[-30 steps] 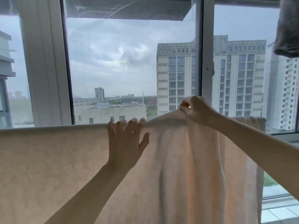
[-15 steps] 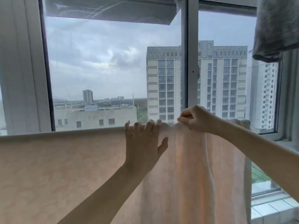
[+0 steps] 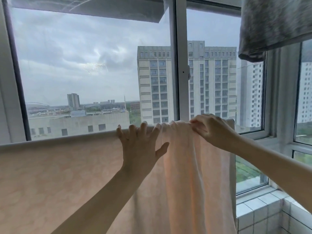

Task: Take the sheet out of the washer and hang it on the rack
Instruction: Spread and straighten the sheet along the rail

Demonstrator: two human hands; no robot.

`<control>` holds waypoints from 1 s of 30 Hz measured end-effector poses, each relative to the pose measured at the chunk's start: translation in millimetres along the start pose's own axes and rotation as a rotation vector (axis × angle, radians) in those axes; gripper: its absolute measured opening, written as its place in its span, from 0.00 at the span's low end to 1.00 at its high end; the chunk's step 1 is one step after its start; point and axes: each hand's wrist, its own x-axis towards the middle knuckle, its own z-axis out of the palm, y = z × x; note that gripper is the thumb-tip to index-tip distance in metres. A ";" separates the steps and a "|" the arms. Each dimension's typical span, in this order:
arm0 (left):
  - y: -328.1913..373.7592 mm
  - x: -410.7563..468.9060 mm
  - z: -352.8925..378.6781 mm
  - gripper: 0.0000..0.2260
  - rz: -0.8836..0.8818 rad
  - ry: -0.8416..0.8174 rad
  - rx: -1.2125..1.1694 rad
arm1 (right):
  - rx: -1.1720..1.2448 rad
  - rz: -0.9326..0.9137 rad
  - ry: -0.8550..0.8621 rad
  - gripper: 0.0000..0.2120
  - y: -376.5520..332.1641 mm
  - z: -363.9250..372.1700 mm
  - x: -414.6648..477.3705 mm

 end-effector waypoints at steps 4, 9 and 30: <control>0.9 -1.4 0.3 0.28 0.012 0.021 -0.023 | -0.028 -0.019 0.053 0.08 -4.6 1.5 0.5; -2.9 -3.5 0.9 0.28 0.019 0.036 -0.030 | -0.038 0.003 0.082 0.09 -10.8 5.8 2.7; -7.5 -4.3 4.5 0.28 0.012 0.032 -0.035 | -0.038 0.003 0.060 0.12 -17.8 -8.9 2.1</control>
